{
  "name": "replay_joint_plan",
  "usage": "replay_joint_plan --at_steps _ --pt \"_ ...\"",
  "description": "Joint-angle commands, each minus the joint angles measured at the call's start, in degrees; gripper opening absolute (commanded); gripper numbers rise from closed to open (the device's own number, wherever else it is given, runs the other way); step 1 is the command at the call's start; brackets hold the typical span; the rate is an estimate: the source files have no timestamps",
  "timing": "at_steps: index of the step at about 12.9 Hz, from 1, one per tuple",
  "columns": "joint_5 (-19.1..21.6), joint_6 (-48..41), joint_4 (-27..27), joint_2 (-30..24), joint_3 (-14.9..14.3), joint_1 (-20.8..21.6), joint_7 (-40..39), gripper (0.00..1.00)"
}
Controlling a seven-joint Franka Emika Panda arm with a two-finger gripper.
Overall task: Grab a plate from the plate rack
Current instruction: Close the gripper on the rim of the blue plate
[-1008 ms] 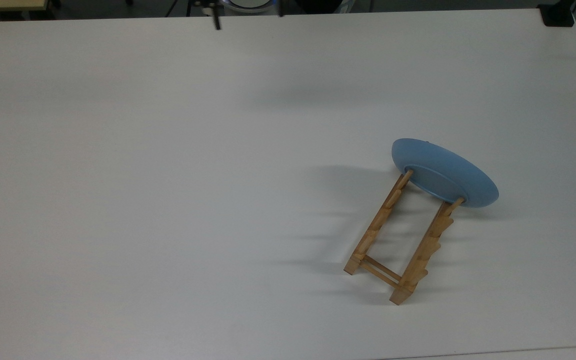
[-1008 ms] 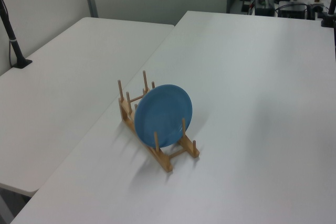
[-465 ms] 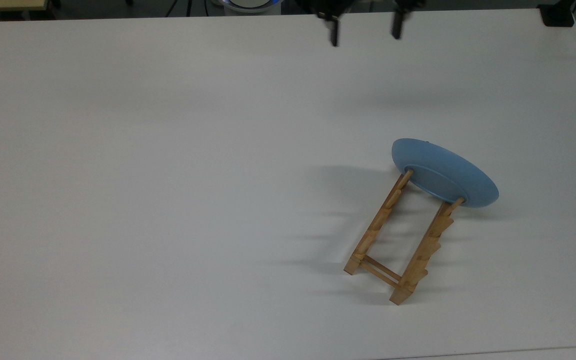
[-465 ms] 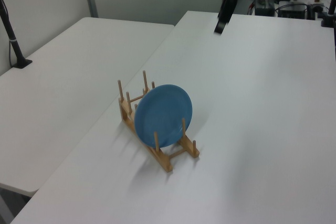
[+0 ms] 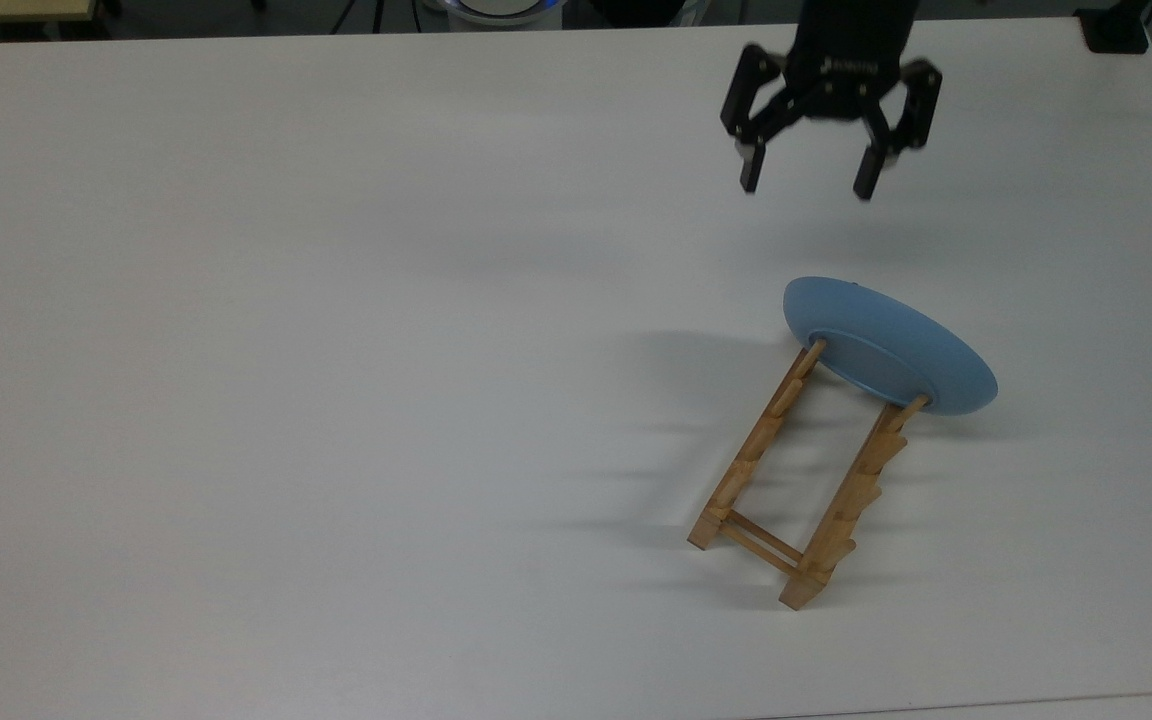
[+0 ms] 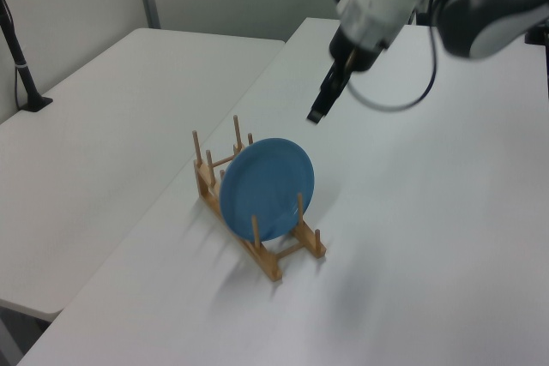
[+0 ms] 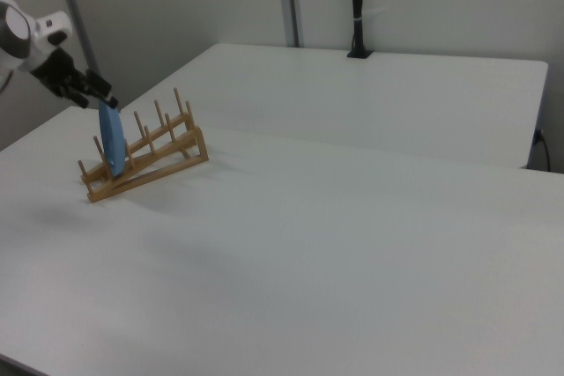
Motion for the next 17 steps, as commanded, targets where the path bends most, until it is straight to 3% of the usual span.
replay_joint_plan --at_steps 1,4,8,12,14,15,16,17 --pt "-11.23 1.86 2.43 6.63 -0.42 2.18 10.89 1.0" --pt "-13.46 1.86 2.52 8.14 -0.42 3.06 12.86 0.99" --pt "-14.59 1.78 3.13 9.9 -0.42 4.02 14.78 0.46" --pt "-18.99 1.86 3.22 11.04 -0.42 4.39 18.57 0.37" --pt "-19.43 1.86 3.22 11.74 -0.42 4.73 18.83 0.28" --pt "-19.7 1.86 3.22 11.75 -0.42 5.0 18.83 0.19" --pt "-19.7 1.86 3.22 11.75 -0.42 5.09 18.75 0.04" --pt "-19.7 1.78 3.22 11.66 -0.42 5.09 18.83 0.01"
